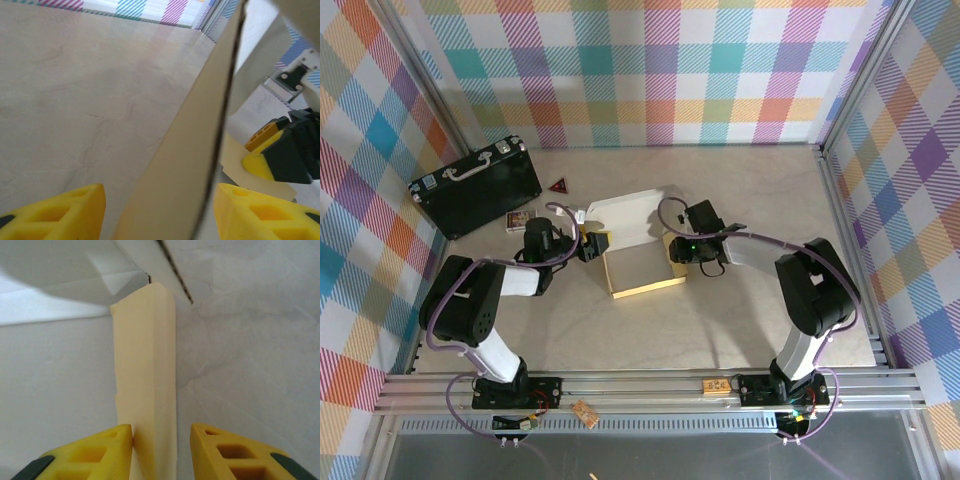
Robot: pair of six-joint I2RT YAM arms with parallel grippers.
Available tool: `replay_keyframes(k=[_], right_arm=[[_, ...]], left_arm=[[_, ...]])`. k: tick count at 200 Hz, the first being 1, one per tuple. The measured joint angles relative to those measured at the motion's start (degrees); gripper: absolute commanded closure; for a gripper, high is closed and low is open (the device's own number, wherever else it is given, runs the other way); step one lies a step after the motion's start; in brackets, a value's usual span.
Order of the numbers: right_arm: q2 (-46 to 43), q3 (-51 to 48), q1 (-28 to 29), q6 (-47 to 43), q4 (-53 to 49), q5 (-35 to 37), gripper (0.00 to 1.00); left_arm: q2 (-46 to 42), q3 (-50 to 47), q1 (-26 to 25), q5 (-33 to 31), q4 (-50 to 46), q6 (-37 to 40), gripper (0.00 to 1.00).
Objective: Fold the paper box
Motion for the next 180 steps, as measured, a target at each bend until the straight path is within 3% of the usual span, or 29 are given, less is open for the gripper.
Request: replay_keyframes(k=[53, 102, 122, 171, 180], right_arm=[[4.02, 1.88, 2.95, -1.97, -0.81, 6.32, 0.72], [6.49, 5.25, 4.24, -5.86, -4.33, 12.31, 1.0], [7.41, 6.91, 5.29, -7.65, -6.67, 15.65, 1.0], [13.22, 13.68, 10.45, -8.74, -12.79, 31.04, 1.0], [13.33, 13.79, 10.51, -8.7, -12.94, 31.21, 0.82]], left_arm=[[-3.17, 0.0, -0.87, -1.22, -3.69, 0.92, 0.7], [-3.43, 0.04, -1.09, -2.86, -5.33, 2.32, 0.93], [-3.98, 0.04, -1.18, -2.34, -6.16, 3.08, 0.98], [-4.92, 0.57, -1.22, -2.38, -7.54, 3.48, 0.99], [-4.92, 0.74, -1.22, -2.36, -7.89, 3.48, 0.99]])
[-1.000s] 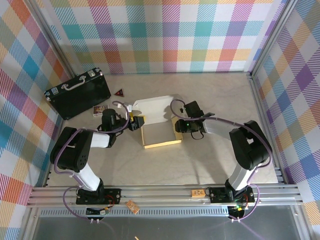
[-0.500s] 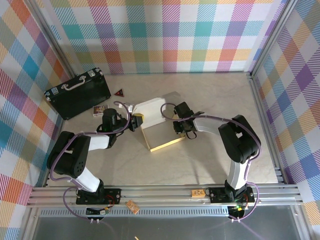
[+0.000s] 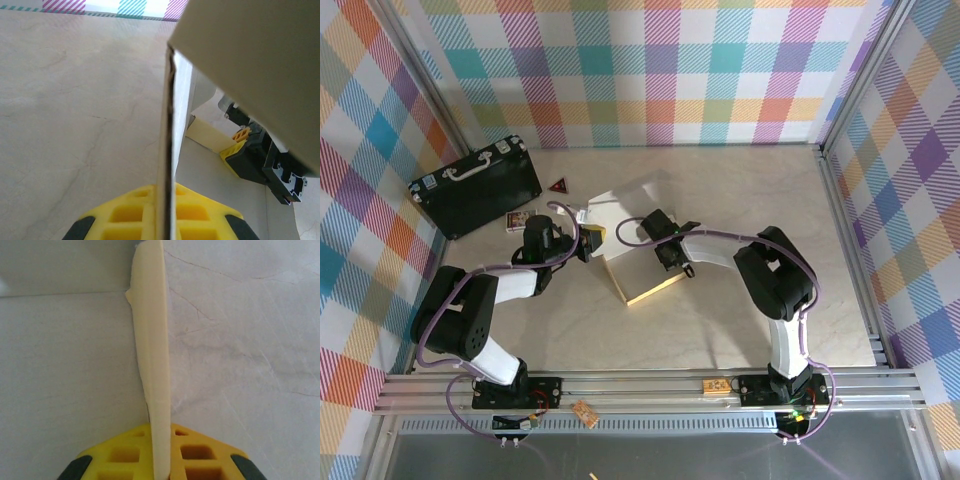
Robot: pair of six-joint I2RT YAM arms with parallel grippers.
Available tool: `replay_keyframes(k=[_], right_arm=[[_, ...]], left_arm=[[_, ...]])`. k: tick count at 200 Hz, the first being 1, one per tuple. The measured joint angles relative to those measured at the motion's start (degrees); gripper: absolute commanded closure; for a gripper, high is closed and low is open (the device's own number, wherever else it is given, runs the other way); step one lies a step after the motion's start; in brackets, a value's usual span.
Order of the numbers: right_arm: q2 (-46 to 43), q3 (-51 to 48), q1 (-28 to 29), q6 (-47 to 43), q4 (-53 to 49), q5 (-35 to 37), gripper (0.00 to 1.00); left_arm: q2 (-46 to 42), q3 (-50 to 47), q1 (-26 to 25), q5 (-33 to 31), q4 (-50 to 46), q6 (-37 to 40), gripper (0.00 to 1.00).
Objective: Fold the paper box
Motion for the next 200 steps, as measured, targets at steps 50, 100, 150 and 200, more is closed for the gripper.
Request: replay_keyframes(k=[50, 100, 150, 200], right_arm=[[-4.79, -3.91, -4.31, 1.03, 1.49, -6.93, 0.48], [-13.09, -4.46, -5.07, -0.09, 1.88, -18.29, 0.38], [-14.88, -7.1, -8.37, -0.61, 3.3, -23.26, 0.54], [-12.87, -7.1, -10.58, -1.46, 4.28, -24.35, 0.49]], left_arm=[[0.0, 0.61, -0.52, 2.12, -1.53, -0.11, 0.98], [0.0, 1.36, -1.44, 3.04, -2.95, -0.24, 0.98], [0.0, 1.53, -1.51, 3.76, -3.43, -0.24, 0.98], [0.0, 1.53, -1.51, 4.57, -2.99, 0.61, 0.98]])
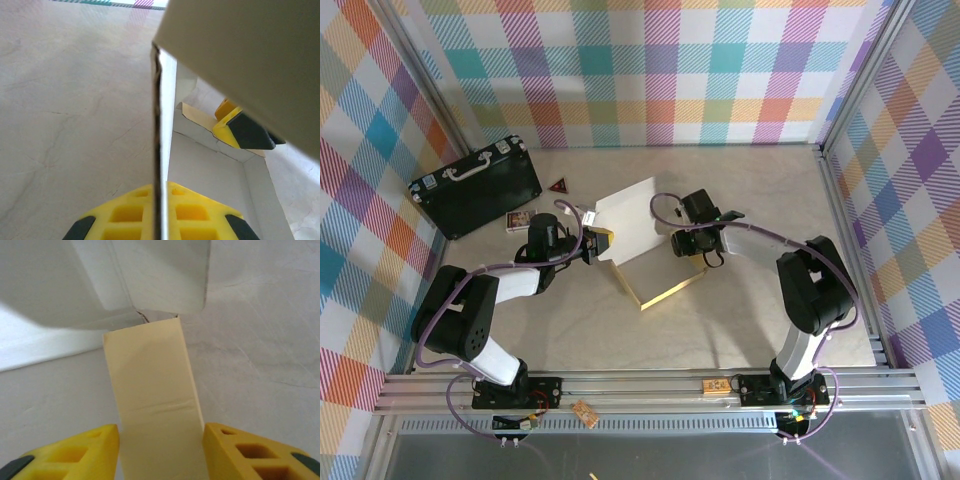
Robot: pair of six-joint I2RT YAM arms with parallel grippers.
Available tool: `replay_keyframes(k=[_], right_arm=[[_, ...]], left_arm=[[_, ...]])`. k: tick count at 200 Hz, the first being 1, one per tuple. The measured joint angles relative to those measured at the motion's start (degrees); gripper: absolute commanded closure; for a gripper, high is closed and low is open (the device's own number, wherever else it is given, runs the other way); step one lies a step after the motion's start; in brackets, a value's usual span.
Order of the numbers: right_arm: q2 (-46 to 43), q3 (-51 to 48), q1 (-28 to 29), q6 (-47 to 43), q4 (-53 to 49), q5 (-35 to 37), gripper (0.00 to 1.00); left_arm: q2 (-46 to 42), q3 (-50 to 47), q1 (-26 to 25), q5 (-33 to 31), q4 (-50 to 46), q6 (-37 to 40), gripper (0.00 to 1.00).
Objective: Fold the paper box
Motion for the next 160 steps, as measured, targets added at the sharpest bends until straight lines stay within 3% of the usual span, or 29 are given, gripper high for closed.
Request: replay_keyframes(k=[36, 64, 100, 130, 160], right_arm=[[-5.84, -5.79, -0.31, -1.46, 4.66, -5.57, 0.42], [-12.2, -7.91, -1.18, -2.29, 5.11, -7.89, 0.42], [-11.65, -7.06, -6.75, -2.32, 5.44, -9.66, 0.43], [-4.96, -4.83, -8.66, -2.75, 5.03, -11.63, 0.51], [2.12, -1.07, -8.55, -4.09, 4.13, -14.75, 0.68]], left_arm=[[-0.11, -0.02, 0.0, -0.02, 0.2, 0.61, 0.97], [-0.11, -0.02, 0.0, -0.02, 0.17, 1.36, 0.97], [-0.11, -0.02, 0.02, 0.0, 0.2, 1.86, 0.96], [-0.11, -0.02, 0.0, 0.39, 0.39, 1.9, 0.96], [-0.11, -0.02, -0.04, 0.42, 0.46, 1.92, 0.95]])
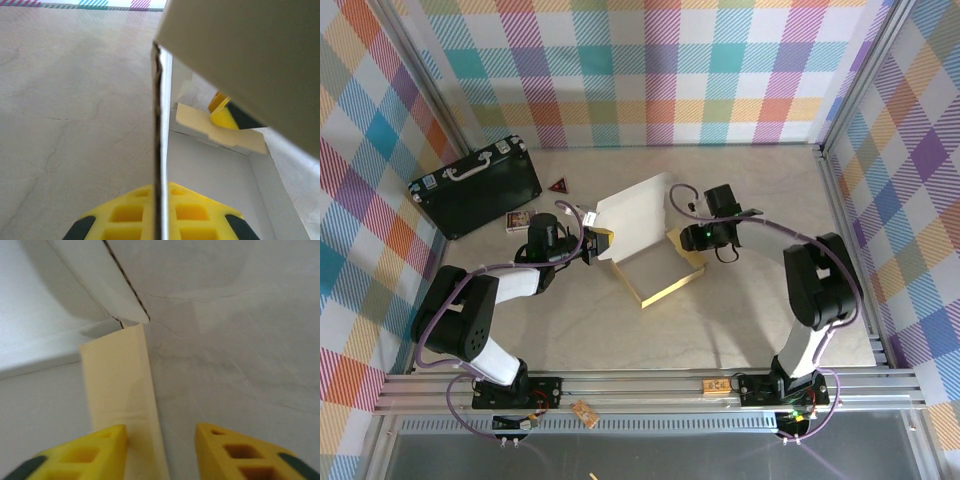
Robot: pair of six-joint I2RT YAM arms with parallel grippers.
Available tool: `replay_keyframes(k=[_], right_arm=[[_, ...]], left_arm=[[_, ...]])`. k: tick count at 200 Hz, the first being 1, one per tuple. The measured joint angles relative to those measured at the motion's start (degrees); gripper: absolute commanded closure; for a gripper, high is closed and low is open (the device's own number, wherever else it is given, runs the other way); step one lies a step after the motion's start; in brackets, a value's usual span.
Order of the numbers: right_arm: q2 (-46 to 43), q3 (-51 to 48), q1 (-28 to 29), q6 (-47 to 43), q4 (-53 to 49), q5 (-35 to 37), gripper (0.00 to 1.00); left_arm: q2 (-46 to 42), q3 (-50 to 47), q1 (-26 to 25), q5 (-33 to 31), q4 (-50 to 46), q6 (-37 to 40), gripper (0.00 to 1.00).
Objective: Fold the paper box
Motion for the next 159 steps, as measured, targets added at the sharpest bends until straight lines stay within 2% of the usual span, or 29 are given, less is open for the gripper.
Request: replay_keyframes(k=[12, 51, 133, 140, 159], right_arm=[[1.36, 0.83, 0.0, 0.17, -0.07, -0.72, 0.73], [1.77, 1.01, 0.59, 0.04, 0.0, -0.37, 0.73], [4.07, 1.09, 6.19, -1.2, -0.61, 9.81, 0.77], [4.37, 1.09, 6.62, -1.2, -0.66, 10.64, 0.79], [4.7, 1.09, 7.63, -1.27, -0.68, 12.94, 0.9]], left_arm=[[0.0, 0.0, -0.04, 0.0, 0.24, 0.0, 0.95], [-0.13, 0.0, -0.22, -0.02, 0.37, 0.02, 0.95], [-1.22, 0.0, -0.7, -0.04, -0.96, 0.04, 0.95], [-1.22, 0.0, -0.7, -0.07, -0.96, 0.07, 0.95], [-1.25, 0.0, -0.7, -0.24, -0.96, 0.46, 0.95]])
